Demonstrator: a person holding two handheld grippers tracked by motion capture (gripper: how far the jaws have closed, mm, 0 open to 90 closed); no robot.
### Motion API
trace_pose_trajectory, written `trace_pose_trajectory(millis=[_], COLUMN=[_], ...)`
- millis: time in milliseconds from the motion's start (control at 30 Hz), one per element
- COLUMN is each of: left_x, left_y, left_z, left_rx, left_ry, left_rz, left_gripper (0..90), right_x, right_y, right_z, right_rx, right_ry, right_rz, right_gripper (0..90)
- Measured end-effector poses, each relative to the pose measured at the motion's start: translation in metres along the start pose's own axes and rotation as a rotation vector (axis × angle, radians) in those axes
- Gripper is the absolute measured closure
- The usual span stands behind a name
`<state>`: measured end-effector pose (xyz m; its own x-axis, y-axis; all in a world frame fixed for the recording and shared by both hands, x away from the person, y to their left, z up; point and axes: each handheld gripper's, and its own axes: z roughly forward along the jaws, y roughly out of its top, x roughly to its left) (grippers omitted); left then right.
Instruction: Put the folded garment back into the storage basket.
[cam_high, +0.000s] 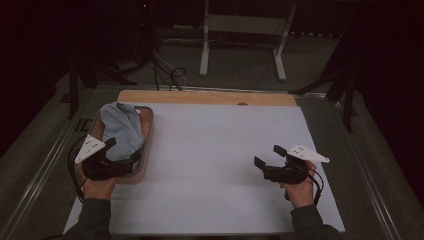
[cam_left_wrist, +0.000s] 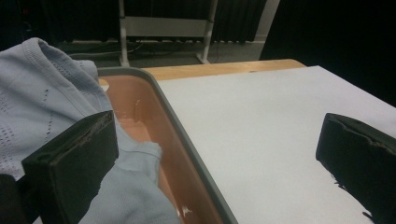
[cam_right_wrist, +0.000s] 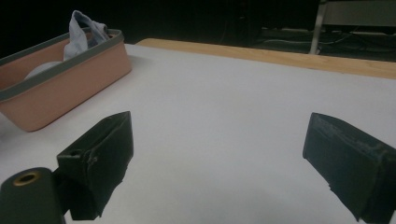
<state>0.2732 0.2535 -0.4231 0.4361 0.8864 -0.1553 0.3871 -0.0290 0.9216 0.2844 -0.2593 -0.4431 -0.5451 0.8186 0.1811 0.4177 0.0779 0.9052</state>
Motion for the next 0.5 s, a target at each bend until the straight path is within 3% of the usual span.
trace_pose_trajectory(millis=[333,500], left_x=[0.003,0.004], left_y=[0.000,-0.001], left_z=[-0.003,-0.004], left_rx=[-0.017,-0.017], left_ry=[-0.003,-0.002], left_rz=[-0.002,-0.003], left_gripper=[0.4,0.4], right_x=[-0.010,-0.011], right_y=[-0.007,-0.011], right_z=[-0.014,-0.014], right_rx=[-0.051,-0.039], right_ry=[-0.013,-0.006], right_rz=[0.025,0.020], right_gripper=[8.8,8.8])
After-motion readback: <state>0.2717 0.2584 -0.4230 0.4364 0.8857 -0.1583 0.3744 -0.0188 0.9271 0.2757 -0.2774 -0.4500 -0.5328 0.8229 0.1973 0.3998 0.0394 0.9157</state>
